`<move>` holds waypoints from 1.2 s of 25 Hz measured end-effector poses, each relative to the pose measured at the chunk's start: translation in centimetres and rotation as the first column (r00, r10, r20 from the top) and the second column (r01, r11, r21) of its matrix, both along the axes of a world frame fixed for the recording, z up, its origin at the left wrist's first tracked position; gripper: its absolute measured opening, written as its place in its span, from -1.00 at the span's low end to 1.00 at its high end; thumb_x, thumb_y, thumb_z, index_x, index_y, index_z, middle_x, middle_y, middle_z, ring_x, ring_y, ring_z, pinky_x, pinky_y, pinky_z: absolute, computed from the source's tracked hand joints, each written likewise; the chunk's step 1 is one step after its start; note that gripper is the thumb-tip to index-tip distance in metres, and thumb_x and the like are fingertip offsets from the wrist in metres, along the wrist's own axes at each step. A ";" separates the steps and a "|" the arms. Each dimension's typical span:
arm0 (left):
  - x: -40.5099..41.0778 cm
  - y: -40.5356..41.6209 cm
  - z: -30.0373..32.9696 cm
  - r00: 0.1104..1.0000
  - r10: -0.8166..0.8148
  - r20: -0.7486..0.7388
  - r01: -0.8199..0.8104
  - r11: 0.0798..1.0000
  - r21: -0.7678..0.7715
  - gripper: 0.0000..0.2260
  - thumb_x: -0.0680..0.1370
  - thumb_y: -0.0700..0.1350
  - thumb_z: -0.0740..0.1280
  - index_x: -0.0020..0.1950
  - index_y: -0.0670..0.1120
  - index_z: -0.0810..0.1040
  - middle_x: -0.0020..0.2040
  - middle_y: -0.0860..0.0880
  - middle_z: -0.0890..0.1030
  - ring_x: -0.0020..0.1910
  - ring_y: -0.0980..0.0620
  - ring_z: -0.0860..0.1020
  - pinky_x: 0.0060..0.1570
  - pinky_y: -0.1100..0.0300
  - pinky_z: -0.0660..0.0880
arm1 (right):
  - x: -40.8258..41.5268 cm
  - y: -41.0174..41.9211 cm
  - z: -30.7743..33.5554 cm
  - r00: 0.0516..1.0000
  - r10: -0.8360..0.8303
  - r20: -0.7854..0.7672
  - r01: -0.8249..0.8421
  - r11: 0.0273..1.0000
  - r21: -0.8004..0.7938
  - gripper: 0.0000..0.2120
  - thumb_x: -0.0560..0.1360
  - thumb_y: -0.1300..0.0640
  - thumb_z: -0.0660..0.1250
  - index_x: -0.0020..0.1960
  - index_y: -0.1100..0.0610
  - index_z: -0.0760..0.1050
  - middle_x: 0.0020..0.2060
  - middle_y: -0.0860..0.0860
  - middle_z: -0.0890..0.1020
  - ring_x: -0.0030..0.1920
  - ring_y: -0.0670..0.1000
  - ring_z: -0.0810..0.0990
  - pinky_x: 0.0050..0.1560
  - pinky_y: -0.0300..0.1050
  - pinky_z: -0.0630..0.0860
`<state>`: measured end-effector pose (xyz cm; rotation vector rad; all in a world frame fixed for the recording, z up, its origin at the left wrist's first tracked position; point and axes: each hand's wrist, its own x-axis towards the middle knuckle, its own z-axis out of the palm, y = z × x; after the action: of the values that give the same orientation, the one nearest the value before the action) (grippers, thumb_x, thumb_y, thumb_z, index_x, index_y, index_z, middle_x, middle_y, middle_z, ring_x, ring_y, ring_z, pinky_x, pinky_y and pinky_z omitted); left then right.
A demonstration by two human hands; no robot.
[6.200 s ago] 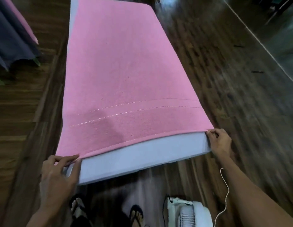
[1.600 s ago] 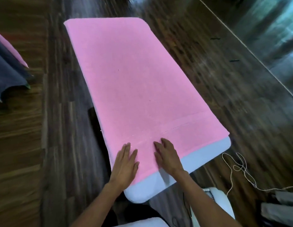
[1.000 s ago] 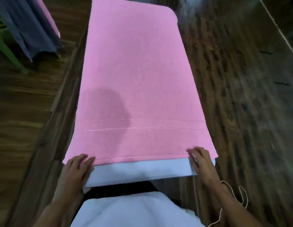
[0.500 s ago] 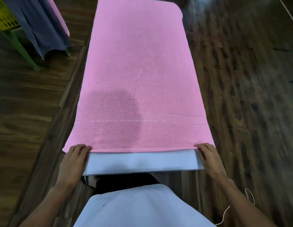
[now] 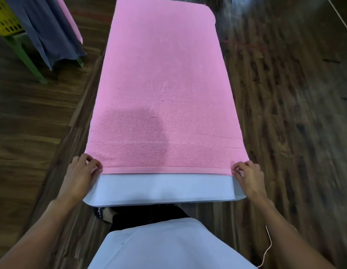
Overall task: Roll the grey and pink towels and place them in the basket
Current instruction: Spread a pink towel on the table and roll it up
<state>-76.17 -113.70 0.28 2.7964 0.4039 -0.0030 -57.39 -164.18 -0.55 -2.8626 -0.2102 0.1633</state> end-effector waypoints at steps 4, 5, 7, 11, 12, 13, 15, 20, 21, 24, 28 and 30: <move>-1.8 -2.2 -0.3 0.995 0.089 0.033 -0.090 0.996 0.006 -0.85 0.57 -0.23 0.29 0.12 -0.16 0.56 0.10 -0.13 0.48 0.09 -0.15 0.40 0.00 -0.15 0.50 | -1.7 -0.5 -1.2 0.995 0.055 0.080 -0.054 0.998 -0.006 -0.84 0.48 0.15 0.45 0.05 0.08 0.60 0.03 0.06 0.60 -0.03 0.10 0.52 -0.06 0.13 0.59; -2.2 -2.7 -0.3 0.992 0.129 0.010 -0.128 0.990 -0.062 -0.81 0.59 -0.21 0.26 0.19 -0.14 0.53 0.19 -0.11 0.46 0.16 -0.13 0.39 0.10 -0.17 0.48 | -2.0 -0.7 -1.4 0.995 0.067 0.072 -0.069 0.997 0.035 -0.80 0.47 0.16 0.45 0.09 0.09 0.58 0.06 0.05 0.60 0.00 0.09 0.53 -0.02 0.13 0.59; -2.4 -3.6 0.1 0.968 0.245 -0.044 -0.249 0.943 -0.221 -0.79 0.63 -0.05 0.20 0.25 0.03 0.46 0.26 0.00 0.40 0.21 -0.04 0.38 0.18 -0.11 0.41 | -2.1 -1.0 -1.6 0.995 0.086 0.058 -0.090 0.993 0.076 -0.74 0.46 0.18 0.45 0.14 0.09 0.55 0.11 0.04 0.57 0.04 0.07 0.53 0.05 0.10 0.58; -2.0 -4.1 1.2 0.954 0.292 -0.064 -0.299 0.927 -0.227 -0.81 0.62 -0.08 0.21 0.22 0.05 0.47 0.22 0.02 0.40 0.20 -0.02 0.38 0.14 -0.10 0.40 | -1.7 -0.6 -1.3 0.999 0.053 0.005 -0.053 0.994 0.097 -0.75 0.49 0.25 0.42 0.15 0.08 0.54 0.15 0.03 0.58 0.09 0.06 0.53 0.05 0.15 0.60; -2.1 -3.7 0.8 0.971 0.237 -0.036 -0.240 0.958 -0.155 -0.74 0.56 -0.23 0.28 0.23 -0.05 0.49 0.23 -0.05 0.42 0.22 -0.06 0.37 0.12 -0.14 0.45 | -1.7 -0.7 -1.2 0.999 0.047 -0.015 -0.045 0.995 0.092 -0.74 0.50 0.25 0.41 0.16 0.07 0.54 0.16 0.02 0.58 0.10 0.05 0.52 0.05 0.14 0.60; -2.3 -3.3 0.5 0.986 0.164 -0.008 -0.164 0.981 -0.104 -0.65 0.47 -0.35 0.34 0.23 -0.14 0.51 0.21 -0.11 0.45 0.22 -0.10 0.37 0.07 -0.17 0.49 | -1.7 -0.9 -1.0 0.998 0.050 -0.036 -0.047 0.995 0.083 -0.74 0.51 0.25 0.40 0.17 0.07 0.53 0.17 0.02 0.57 0.11 0.04 0.51 0.06 0.13 0.60; -2.6 -2.0 0.1 0.999 0.024 -0.025 -0.025 0.998 -0.058 -0.55 0.33 -0.45 0.40 0.19 -0.19 0.53 0.16 -0.15 0.50 0.15 -0.10 0.40 0.00 -0.11 0.52 | -1.6 -1.4 -0.1 0.993 0.089 -0.075 -0.083 0.994 0.068 -0.75 0.53 0.24 0.36 0.20 0.08 0.53 0.18 0.02 0.57 0.10 0.02 0.50 0.09 0.07 0.58; 0.1 1.6 1.0 0.982 -0.119 -0.144 0.097 0.984 -0.149 -0.73 0.46 -0.34 0.36 0.12 -0.12 0.59 0.03 -0.05 0.58 -0.01 -0.05 0.54 -0.06 0.07 0.47 | 1.9 -1.8 2.5 0.940 0.204 -0.273 -0.192 0.979 0.070 -0.81 0.53 0.28 0.34 0.09 0.08 0.59 0.03 -0.01 0.64 -0.03 -0.05 0.55 0.04 -0.11 0.55; 0.8 1.9 1.2 0.984 -0.099 -0.146 0.070 0.979 -0.190 -0.79 0.51 -0.30 0.34 0.11 -0.10 0.58 0.01 -0.03 0.59 -0.03 -0.05 0.56 -0.06 0.04 0.50 | 2.7 -1.6 2.6 0.939 0.168 -0.300 -0.146 0.985 0.093 -0.85 0.53 0.27 0.37 0.04 0.07 0.59 0.00 -0.02 0.65 -0.06 -0.06 0.57 0.05 -0.07 0.58; 2.4 2.4 1.3 0.994 -0.044 -0.103 0.019 0.971 -0.237 -0.87 0.51 -0.28 0.38 0.01 -0.11 0.57 -0.07 -0.04 0.57 -0.11 -0.05 0.54 -0.11 0.02 0.50 | 4.0 -0.8 2.2 0.950 0.058 -0.308 -0.019 0.992 0.126 -0.87 0.48 0.25 0.45 -0.12 0.04 0.56 -0.11 -0.01 0.62 -0.14 -0.05 0.57 0.02 -0.05 0.62; 2.1 1.5 0.8 1.000 -0.013 -0.007 0.013 1.000 0.010 -0.93 0.45 -0.30 0.43 -0.10 -0.17 0.63 -0.13 -0.12 0.56 -0.15 -0.10 0.39 -0.23 -0.03 0.45 | 3.4 -0.7 0.9 0.994 0.057 -0.092 -0.060 0.998 -0.026 -0.93 0.48 0.20 0.44 -0.06 0.06 0.63 -0.06 0.02 0.64 -0.13 -0.01 0.54 -0.05 -0.02 0.61; 0.9 0.0 0.2 0.999 0.037 0.008 -0.037 0.999 0.000 -0.89 0.49 -0.30 0.37 0.00 -0.20 0.61 -0.04 -0.15 0.52 -0.07 -0.13 0.39 -0.15 -0.08 0.47 | 2.0 -0.9 0.1 0.997 0.057 -0.055 -0.057 0.998 0.011 -0.88 0.52 0.21 0.39 0.05 0.12 0.62 0.04 0.05 0.63 -0.02 0.03 0.54 0.03 -0.02 0.59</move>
<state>-75.29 -113.69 0.46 2.7878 0.4538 0.0171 -55.43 -165.07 -0.49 -2.8396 -0.2810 0.2518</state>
